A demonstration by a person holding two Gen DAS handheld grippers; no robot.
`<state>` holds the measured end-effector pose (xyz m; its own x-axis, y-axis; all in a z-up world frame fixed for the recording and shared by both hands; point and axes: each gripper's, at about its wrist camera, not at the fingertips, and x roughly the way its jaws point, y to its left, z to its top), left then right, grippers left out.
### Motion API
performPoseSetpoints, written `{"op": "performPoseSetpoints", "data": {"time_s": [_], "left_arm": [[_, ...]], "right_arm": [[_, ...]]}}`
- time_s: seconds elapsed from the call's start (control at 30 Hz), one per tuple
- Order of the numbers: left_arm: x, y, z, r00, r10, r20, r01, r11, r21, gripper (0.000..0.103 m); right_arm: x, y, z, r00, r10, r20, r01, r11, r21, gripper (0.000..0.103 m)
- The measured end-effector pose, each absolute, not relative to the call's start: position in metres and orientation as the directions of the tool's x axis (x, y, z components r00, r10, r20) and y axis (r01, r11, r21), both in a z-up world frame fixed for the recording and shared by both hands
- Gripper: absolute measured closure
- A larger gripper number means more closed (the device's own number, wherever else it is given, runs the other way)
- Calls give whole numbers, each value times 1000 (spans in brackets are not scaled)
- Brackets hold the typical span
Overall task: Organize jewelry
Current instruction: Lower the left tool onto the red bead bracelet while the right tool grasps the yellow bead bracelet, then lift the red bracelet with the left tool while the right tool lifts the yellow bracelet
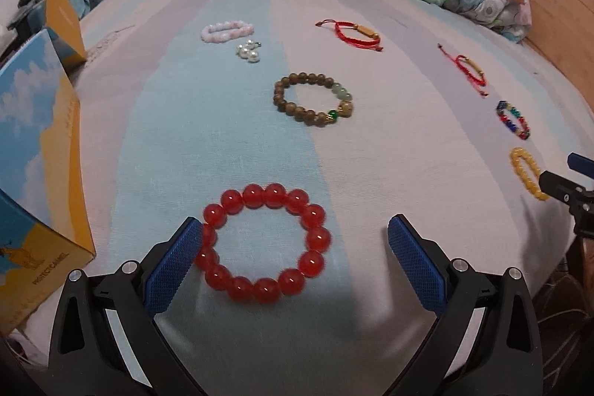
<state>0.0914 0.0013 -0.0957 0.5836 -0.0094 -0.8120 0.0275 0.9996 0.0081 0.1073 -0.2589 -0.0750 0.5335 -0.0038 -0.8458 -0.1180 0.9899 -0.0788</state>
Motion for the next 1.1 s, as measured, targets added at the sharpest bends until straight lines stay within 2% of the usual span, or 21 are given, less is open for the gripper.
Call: {"op": "performPoseSetpoints", "data": {"time_s": [0.2, 0.43, 0.47, 0.6, 0.73, 1.0, 1.1], "left_arm": [[97, 3, -101, 580, 43, -813, 6, 998, 57, 6], [101, 12, -105, 562, 40, -826, -34, 999, 26, 15], [101, 10, -105, 563, 47, -825, -29, 999, 36, 18], [100, 7, -104, 559, 25, -829, -13, 1000, 22, 34], [98, 10, -102, 544, -2, -839, -12, 1000, -10, 45], [92, 12, -96, 531, -41, -846, 1, 999, -48, 77], [91, 12, -94, 531, -42, -846, 4, 999, -47, 77]], "right_arm": [[121, -263, -86, 509, 10, -861, -106, 993, -52, 9], [130, -268, -98, 457, 22, -889, -87, 996, -20, 21], [131, -268, -100, 447, 25, -894, -88, 996, -16, 25], [131, -269, -101, 439, 33, -898, -83, 997, -4, 29], [132, -266, -101, 432, 46, -901, -89, 996, 8, 45], [133, -268, -98, 419, 84, -904, -72, 996, 59, 79], [132, -270, -96, 415, 100, -904, -63, 995, 81, 86]]}}
